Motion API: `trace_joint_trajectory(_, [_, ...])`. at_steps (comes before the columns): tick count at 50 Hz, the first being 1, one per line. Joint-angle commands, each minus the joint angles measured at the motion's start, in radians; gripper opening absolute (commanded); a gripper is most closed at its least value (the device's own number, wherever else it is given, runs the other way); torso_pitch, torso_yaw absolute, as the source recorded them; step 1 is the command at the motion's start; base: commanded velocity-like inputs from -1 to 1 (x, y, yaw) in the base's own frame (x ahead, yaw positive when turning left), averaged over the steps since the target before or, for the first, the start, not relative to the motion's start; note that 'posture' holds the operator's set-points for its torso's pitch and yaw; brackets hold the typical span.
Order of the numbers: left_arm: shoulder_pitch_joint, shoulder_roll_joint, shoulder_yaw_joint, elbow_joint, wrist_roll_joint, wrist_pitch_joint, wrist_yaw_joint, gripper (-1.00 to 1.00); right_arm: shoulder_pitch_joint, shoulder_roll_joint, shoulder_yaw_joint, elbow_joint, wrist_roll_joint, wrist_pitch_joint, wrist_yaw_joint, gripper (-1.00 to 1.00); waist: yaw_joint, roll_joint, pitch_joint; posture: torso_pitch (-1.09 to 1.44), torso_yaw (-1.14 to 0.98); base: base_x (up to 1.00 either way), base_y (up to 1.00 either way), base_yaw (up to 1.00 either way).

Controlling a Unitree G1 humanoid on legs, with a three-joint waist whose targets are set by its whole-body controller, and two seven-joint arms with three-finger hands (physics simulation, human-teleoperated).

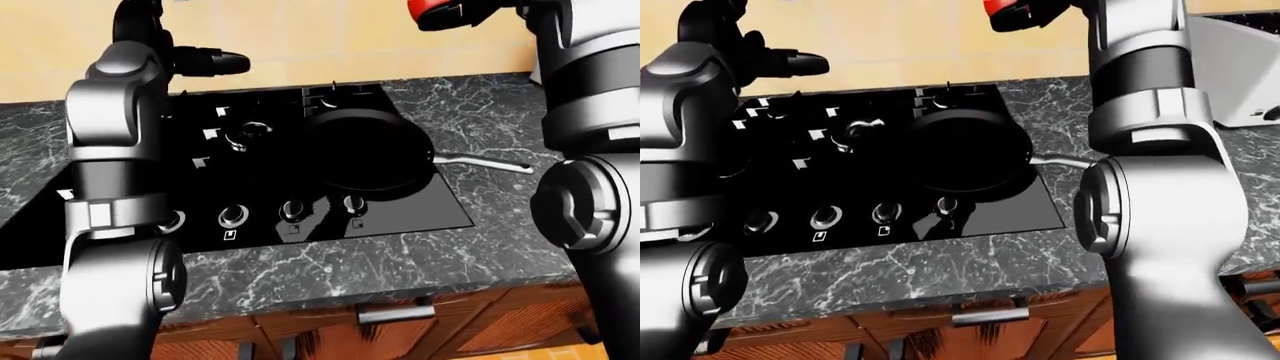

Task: Pick the tomato from the pan and place it on the plate.

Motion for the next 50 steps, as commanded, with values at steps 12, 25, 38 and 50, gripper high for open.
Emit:
trace_joint_trajectory(12, [-0.03, 0.006, 0.005, -0.045, 0.011, -0.002, 0.006, 1.0, -0.025, -0.007, -0.003, -0.044, 0.004, -0.025, 0.009, -1.0, -0.01, -0.038, -0.015, 0.0, 0.0, 0.0, 0.2, 0.0])
trace_joint_trajectory(25, [-0.028, -0.001, 0.003, -0.057, 0.014, 0.005, 0.006, 1.0, -0.024, -0.009, -0.004, -0.046, 0.001, -0.026, 0.017, -1.0, -0.006, -0.159, -0.032, 0.0, 0.0, 0.0, 0.17, 0.0])
trace_joint_trajectory(38, [-0.033, -0.006, 0.001, -0.058, 0.018, 0.007, 0.007, 1.0, -0.016, -0.011, -0.006, -0.057, 0.005, -0.023, 0.02, -1.0, 0.002, -0.046, -0.015, 0.0, 0.0, 0.0, 0.17, 0.0])
trace_joint_trajectory(50, [-0.036, -0.013, -0.003, -0.064, 0.022, 0.012, 0.007, 1.0, -0.015, -0.016, -0.006, -0.063, 0.005, -0.019, 0.024, -1.0, -0.012, -0.054, -0.011, 0.0, 0.0, 0.0, 0.16, 0.0])
